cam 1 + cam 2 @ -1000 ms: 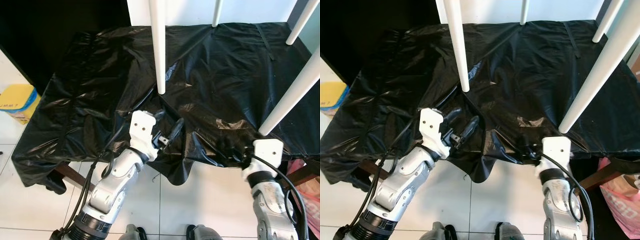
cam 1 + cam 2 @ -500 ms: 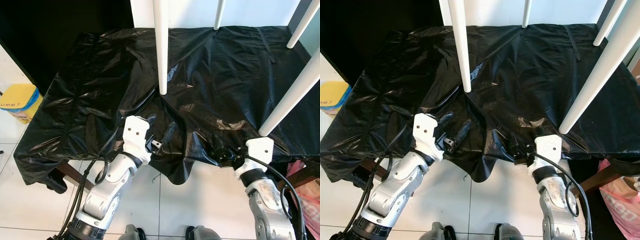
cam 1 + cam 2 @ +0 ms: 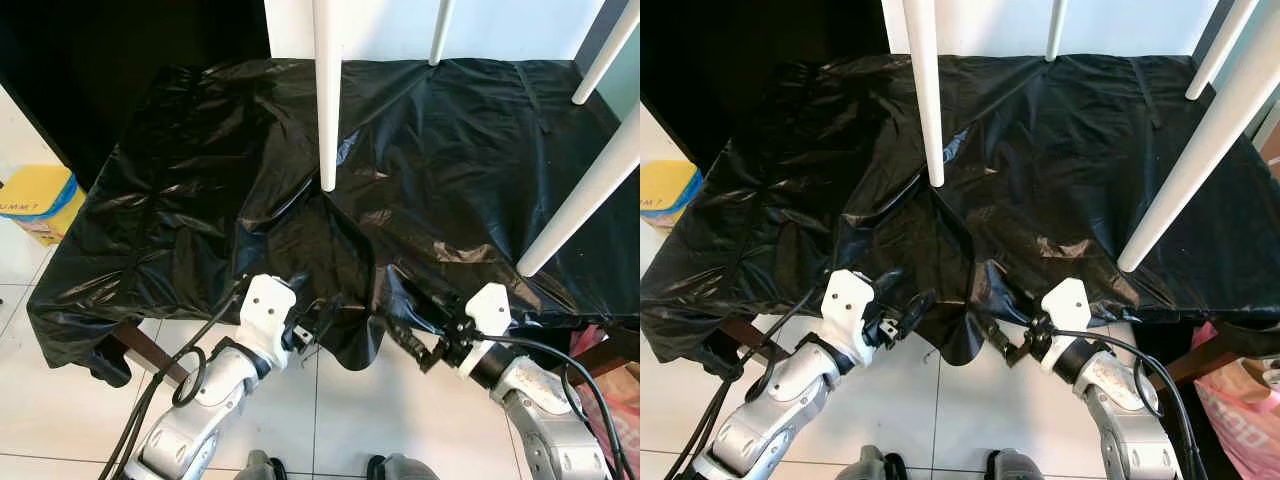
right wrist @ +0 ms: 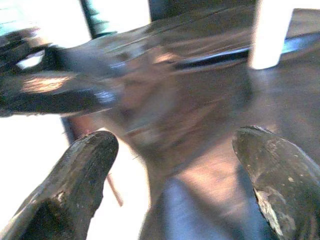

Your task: Building children table

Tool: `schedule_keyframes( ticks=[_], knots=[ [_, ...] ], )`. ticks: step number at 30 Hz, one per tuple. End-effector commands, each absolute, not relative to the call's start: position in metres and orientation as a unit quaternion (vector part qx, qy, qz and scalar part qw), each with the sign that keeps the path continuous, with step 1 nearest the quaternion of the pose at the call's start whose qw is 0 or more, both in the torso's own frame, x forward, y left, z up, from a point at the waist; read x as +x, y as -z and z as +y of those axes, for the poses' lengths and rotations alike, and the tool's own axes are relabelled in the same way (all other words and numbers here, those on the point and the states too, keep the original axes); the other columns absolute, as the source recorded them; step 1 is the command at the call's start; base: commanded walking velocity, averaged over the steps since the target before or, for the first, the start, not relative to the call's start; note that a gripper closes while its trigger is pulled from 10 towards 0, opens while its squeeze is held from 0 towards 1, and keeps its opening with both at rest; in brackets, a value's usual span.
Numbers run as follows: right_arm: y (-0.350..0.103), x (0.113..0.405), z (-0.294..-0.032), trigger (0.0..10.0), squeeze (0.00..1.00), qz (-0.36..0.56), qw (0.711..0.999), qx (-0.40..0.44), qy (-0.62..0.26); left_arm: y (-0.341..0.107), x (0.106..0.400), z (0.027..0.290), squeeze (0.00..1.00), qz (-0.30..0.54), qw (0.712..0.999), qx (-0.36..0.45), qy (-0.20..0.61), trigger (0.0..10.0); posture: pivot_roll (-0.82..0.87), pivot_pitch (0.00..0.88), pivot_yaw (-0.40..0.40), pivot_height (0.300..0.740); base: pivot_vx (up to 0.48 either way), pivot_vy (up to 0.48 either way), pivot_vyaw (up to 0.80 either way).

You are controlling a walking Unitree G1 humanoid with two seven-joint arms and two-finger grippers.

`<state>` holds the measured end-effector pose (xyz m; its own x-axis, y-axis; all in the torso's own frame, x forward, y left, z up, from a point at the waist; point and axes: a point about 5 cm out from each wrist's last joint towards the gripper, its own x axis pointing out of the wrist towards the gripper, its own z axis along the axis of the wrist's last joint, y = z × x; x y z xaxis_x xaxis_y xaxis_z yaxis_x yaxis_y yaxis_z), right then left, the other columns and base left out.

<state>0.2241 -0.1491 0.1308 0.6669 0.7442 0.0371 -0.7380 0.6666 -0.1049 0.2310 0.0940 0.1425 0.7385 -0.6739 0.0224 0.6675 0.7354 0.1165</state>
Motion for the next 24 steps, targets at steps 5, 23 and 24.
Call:
schedule_keyframes(
  ticks=[5,23,24],
  knots=[
    [-0.116,0.213,-0.148,10.0,0.00,0.006,0.879,-0.033,-0.476,-0.129,0.201,0.082,0.00,0.013,0.820,0.064,0.568,10.0,-0.07,0.137,-0.017,0.740,0.000,0.000,0.00],
    [-0.062,0.207,-0.164,10.0,0.00,0.141,0.844,-0.032,-0.516,-0.054,0.188,0.110,0.00,0.208,0.815,0.112,0.529,10.0,-0.07,0.127,-0.009,0.740,0.000,0.000,0.00],
    [-0.062,0.207,-0.164,10.0,0.00,0.141,0.844,-0.032,-0.516,-0.054,0.188,0.110,0.00,0.208,0.815,0.112,0.529,10.0,-0.07,0.127,-0.009,0.740,0.000,0.000,0.00]
  ],
)
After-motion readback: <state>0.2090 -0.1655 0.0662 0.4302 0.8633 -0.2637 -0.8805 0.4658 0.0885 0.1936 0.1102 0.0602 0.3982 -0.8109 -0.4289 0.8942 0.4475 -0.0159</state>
